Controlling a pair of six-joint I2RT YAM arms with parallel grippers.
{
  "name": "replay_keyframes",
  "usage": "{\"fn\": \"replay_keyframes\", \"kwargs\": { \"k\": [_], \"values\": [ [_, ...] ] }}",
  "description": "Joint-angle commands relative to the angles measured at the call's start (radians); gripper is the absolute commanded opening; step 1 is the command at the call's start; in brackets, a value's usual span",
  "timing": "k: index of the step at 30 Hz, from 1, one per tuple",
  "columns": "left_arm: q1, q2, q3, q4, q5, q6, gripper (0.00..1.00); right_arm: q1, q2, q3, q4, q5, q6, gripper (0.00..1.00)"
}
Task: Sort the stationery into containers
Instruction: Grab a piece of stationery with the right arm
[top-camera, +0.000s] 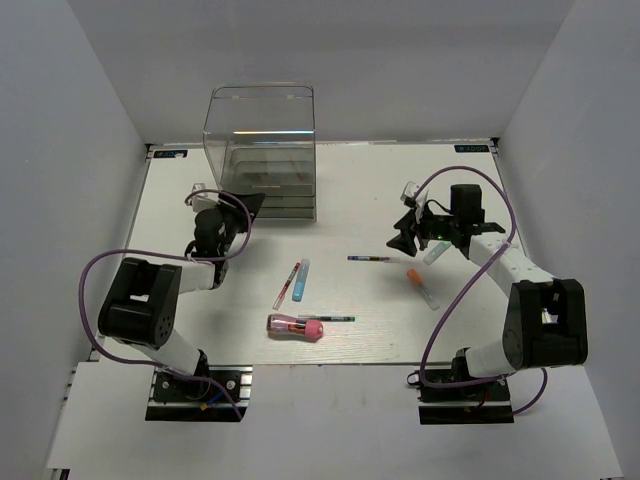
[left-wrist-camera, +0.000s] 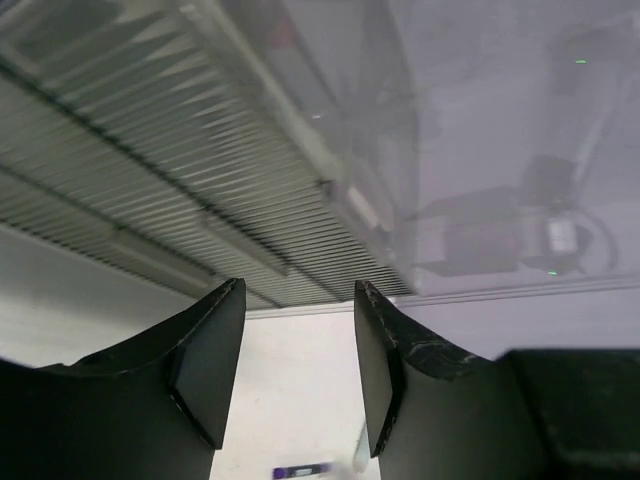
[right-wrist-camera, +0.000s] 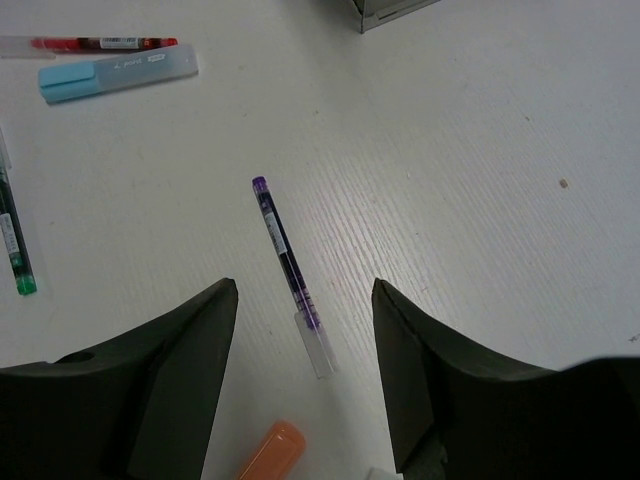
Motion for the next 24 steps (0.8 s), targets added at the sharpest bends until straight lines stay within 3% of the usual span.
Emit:
{"fn": "replay_keyframes", "kwargs": {
  "k": [1, 6, 24],
  "values": [
    [-0.004, -0.002, -0.006, 0.192, 0.041, -0.047, 0.57, 0.003, -0.033, -0.016, 0.033, -0.007, -0.014, 0.63],
    [-0.004, 0.039, -0.062, 0.385, 0.041, -0.087, 0.52, 0.005, -0.023, -0.025, 0.036, -0.008, -0.019, 0.63],
    [0.005, 0.208, 0.070, 0.451, 0.097, -0.096, 0.52, 0.003, -0.011, -0.027, 0.021, 0.003, -0.063, 0.64]
  ]
}}
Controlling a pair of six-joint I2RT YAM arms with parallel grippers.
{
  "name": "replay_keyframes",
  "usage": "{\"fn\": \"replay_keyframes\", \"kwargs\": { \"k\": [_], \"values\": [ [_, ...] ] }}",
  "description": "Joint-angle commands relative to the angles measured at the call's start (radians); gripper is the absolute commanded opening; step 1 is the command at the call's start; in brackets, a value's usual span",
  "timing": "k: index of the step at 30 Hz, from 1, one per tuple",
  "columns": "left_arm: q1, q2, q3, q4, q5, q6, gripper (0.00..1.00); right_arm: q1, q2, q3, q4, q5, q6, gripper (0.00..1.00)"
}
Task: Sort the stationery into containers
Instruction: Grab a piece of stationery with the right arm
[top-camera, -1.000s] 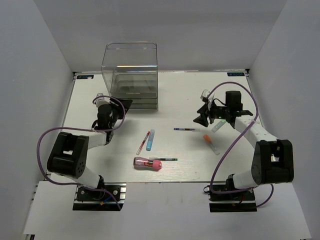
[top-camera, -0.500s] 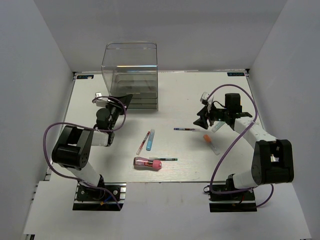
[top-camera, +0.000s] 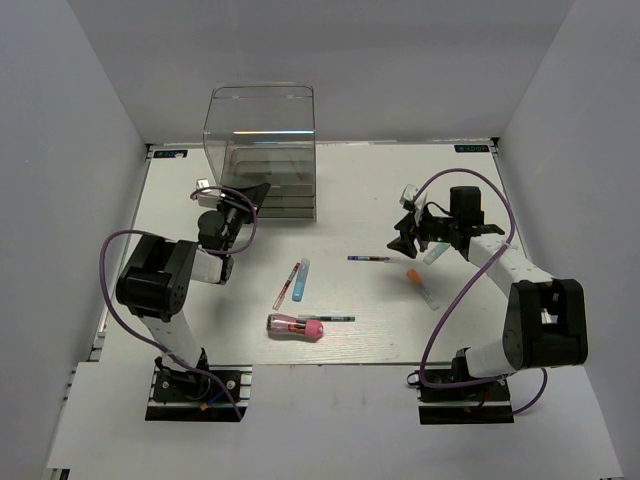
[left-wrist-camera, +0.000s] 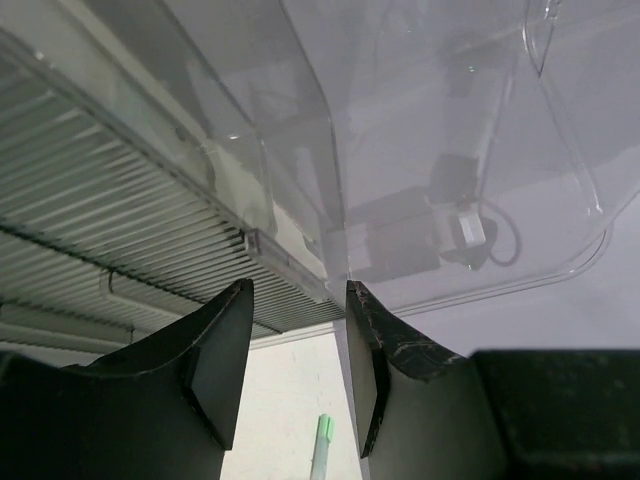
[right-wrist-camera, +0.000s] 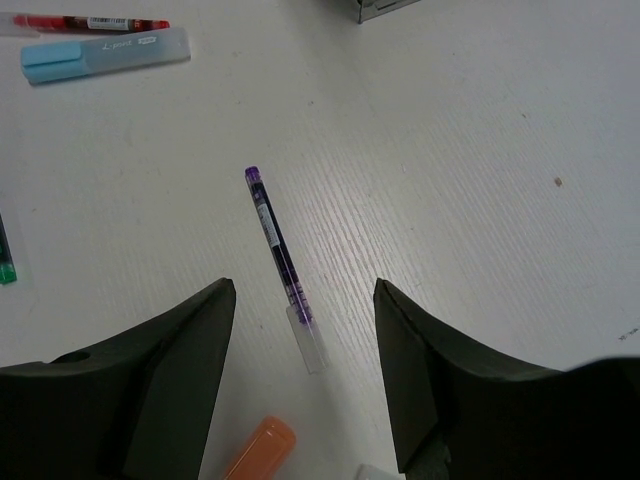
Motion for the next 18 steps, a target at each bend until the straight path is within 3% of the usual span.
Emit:
{"fn": "replay_keyframes", "kwargs": {
  "k": [1, 18],
  "values": [
    [0.004, 0.008, 0.034, 0.036, 0.022, 0.000, 0.52, 0.002, -0.011, -0.004, 0.008, -0.005, -0.023, 0.64],
    [0.004, 0.046, 0.082, 0.020, -0.087, 0.000, 0.34, 0.002, -0.010, -0.009, -0.006, -0.007, -0.036, 0.64]
  ]
}}
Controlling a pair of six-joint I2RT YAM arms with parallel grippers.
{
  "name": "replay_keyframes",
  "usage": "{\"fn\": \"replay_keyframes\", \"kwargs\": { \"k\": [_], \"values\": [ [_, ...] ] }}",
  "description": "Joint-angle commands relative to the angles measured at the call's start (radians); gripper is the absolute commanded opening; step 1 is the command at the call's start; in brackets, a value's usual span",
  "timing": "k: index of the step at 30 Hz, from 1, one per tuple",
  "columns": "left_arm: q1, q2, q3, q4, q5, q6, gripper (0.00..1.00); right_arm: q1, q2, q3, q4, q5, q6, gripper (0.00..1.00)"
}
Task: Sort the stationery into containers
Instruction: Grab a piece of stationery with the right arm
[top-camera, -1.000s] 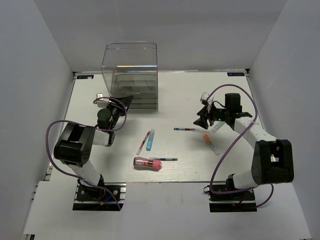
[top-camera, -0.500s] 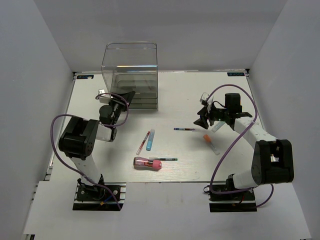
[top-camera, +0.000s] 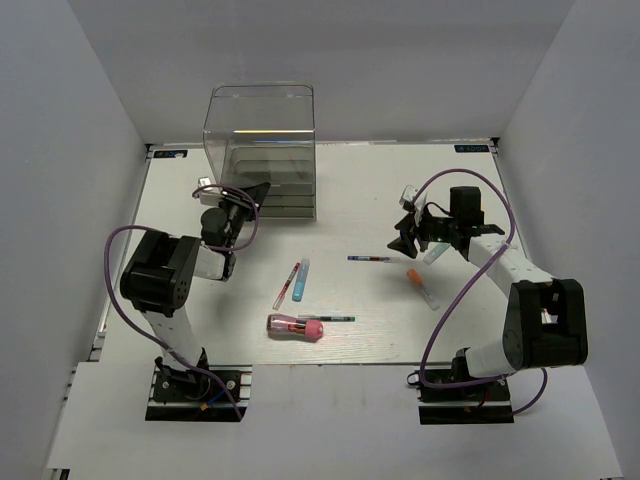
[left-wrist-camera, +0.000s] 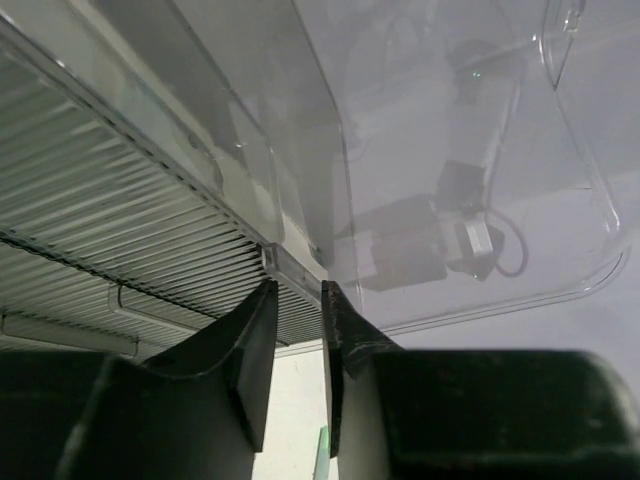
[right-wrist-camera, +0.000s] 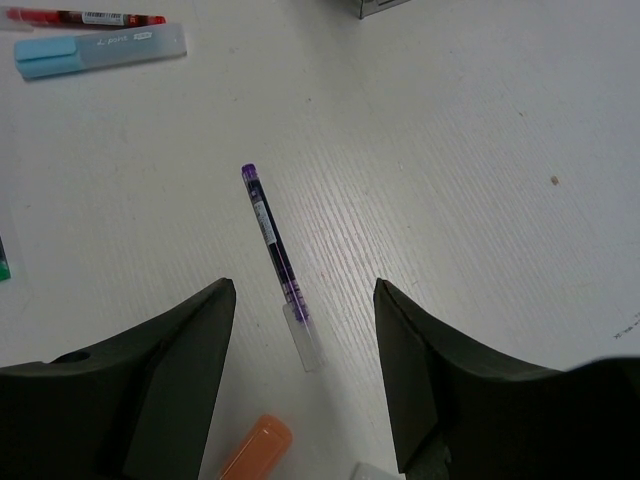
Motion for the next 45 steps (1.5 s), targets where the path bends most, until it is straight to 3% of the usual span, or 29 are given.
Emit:
{"fn": "replay_keyframes", "kwargs": {
  "k": [1, 8, 12, 15, 19, 22, 27, 36, 41, 45],
  "values": [
    [0.005, 0.004, 0.043, 0.027, -0.053, 0.008, 0.32, 0.000, -0.012, -0.012, -0.001, -0.016, -0.022, 0.64],
    [0.005, 0.013, 0.043, 0.061, -0.063, 0.008, 0.16, 0.005, -0.023, -0.026, -0.007, -0.020, -0.040, 0.64],
    [-0.004, 0.004, 0.043, 0.073, -0.053, 0.008, 0.01, 0.005, -0.030, -0.027, -0.027, -0.026, -0.060, 0.64],
    [-0.004, -0.028, 0.023, 0.073, -0.021, 0.008, 0.00, 0.008, -0.032, -0.024, -0.058, -0.052, -0.088, 0.64],
    [-0.004, -0.091, -0.035, 0.073, 0.000, 0.008, 0.00, 0.011, -0.032, 0.009, -0.154, -0.152, -0.166, 0.85],
    [-0.004, -0.160, -0.090, 0.036, 0.009, 0.017, 0.00, 0.031, -0.026, 0.037, -0.252, -0.198, -0.221, 0.89],
    [-0.004, -0.244, -0.113, -0.011, 0.031, 0.026, 0.00, 0.089, -0.016, 0.056, -0.303, -0.175, -0.279, 0.89],
    [-0.004, -0.324, -0.095, -0.083, 0.042, 0.057, 0.00, 0.279, -0.001, 0.100, -0.356, -0.079, -0.362, 0.66],
    [-0.004, -0.346, -0.084, -0.083, 0.042, 0.066, 0.00, 0.426, 0.010, 0.115, -0.336, -0.053, -0.359, 0.66],
    [-0.004, -0.356, -0.084, -0.093, 0.042, 0.066, 0.00, 0.554, 0.017, 0.065, -0.216, 0.048, -0.264, 0.67]
  ]
}}
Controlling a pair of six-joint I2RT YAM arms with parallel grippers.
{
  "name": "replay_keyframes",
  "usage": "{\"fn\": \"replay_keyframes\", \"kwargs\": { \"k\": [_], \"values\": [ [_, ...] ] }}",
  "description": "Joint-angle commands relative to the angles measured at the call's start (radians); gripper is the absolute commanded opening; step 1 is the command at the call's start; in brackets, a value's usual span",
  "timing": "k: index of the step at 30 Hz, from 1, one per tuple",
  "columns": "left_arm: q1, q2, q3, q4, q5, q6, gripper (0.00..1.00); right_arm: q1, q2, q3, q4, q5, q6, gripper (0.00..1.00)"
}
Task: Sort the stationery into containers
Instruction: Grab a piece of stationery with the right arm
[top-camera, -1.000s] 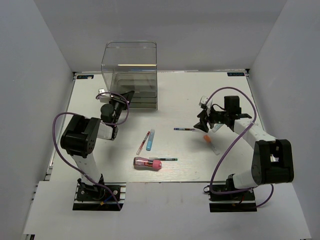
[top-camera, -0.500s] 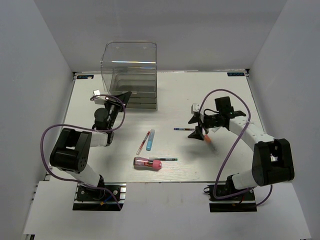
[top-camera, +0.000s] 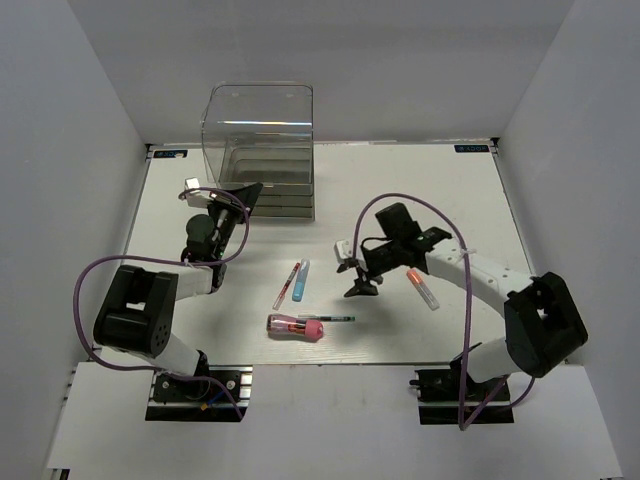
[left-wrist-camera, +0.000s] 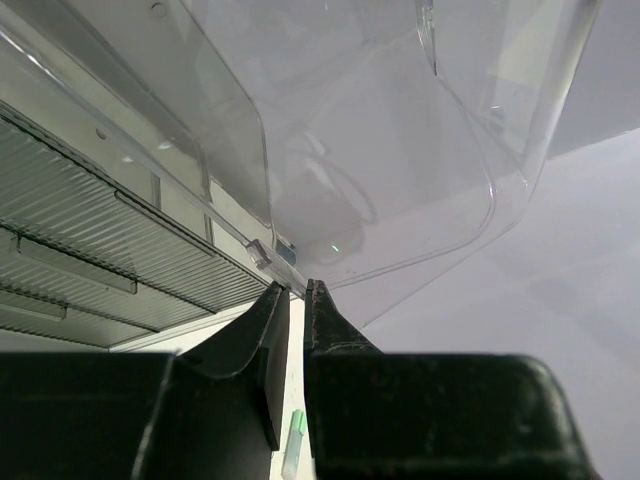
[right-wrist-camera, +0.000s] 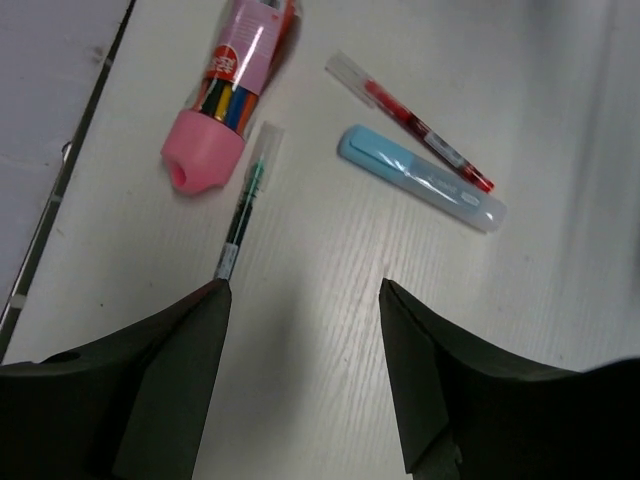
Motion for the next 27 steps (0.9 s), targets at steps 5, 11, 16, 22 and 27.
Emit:
{"fn": "replay_keyframes", "kwargs": {
  "k": [5, 11, 16, 22, 27],
  "values": [
    [-0.003, -0.080, 0.044, 0.000, 0.008, 0.046, 0.00, 0.183, 0.013, -0.077, 0.237, 0.142, 0.190, 0.66],
    [-0.003, -0.080, 0.063, -0.010, 0.008, 0.055, 0.00, 0.267, 0.032, -0.074, 0.260, 0.172, 0.235, 0.66],
    [-0.003, -0.098, 0.083, -0.034, 0.008, 0.055, 0.00, 0.348, 0.058, -0.046, 0.289, 0.198, 0.309, 0.66],
    [-0.003, -0.098, 0.101, -0.053, 0.008, 0.064, 0.00, 0.402, 0.096, -0.036, 0.306, 0.241, 0.339, 0.62],
    [-0.003, -0.098, 0.101, -0.062, 0.018, 0.064, 0.00, 0.433, 0.130, -0.033, 0.364, 0.289, 0.388, 0.62]
  ]
}}
